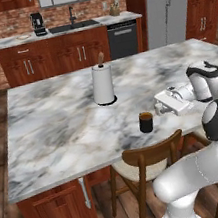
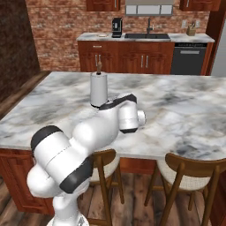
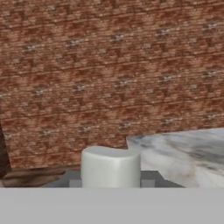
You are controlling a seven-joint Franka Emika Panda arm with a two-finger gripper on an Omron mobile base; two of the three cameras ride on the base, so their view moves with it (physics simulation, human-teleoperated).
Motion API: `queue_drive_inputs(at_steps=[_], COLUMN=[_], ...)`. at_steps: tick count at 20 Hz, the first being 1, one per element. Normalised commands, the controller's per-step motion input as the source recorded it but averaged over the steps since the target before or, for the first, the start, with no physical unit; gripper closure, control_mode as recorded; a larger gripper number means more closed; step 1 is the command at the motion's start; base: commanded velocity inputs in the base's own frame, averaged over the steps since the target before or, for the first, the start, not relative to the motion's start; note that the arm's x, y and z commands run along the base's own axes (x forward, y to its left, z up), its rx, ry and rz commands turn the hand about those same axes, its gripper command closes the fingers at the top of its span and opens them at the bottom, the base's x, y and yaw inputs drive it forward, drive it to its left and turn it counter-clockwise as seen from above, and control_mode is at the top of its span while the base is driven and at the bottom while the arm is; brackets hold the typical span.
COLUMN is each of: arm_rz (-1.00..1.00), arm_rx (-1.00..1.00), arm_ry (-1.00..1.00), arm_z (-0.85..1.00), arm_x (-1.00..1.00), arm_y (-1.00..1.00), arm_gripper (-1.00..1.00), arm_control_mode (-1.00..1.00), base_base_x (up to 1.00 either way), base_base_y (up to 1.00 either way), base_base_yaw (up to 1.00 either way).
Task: Pick up the marshmallow and place it in the cup of hot chocolate on the dining counter.
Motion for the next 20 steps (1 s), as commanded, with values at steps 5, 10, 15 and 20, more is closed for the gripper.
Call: queue_drive_inputs(at_steps=[5, 10, 15, 20], arm_rz=[0.00, 0.00, 0.00, 0.00], arm_rx=[0.00, -0.01, -0.03, 0.00], arm_ry=[0.06, 0.08, 0.04, 0.05], arm_z=[-0.25, -0.32, -0.23, -0.02], arm_x=[0.49, 0.40, 0.28, 0.27], arm_y=[0.00, 0.05, 0.03, 0.00], arm_gripper=[1.00, 1.00, 1.00, 1.00], arm_control_mode=[-1.00, -1.00, -1.00, -1.00], base_base_x=[0.00, 0.00, 0.00, 0.00], base_base_y=[0.00, 0.00, 0.00, 0.00], base_base_yaw=[0.00, 0.00, 0.00, 0.00])
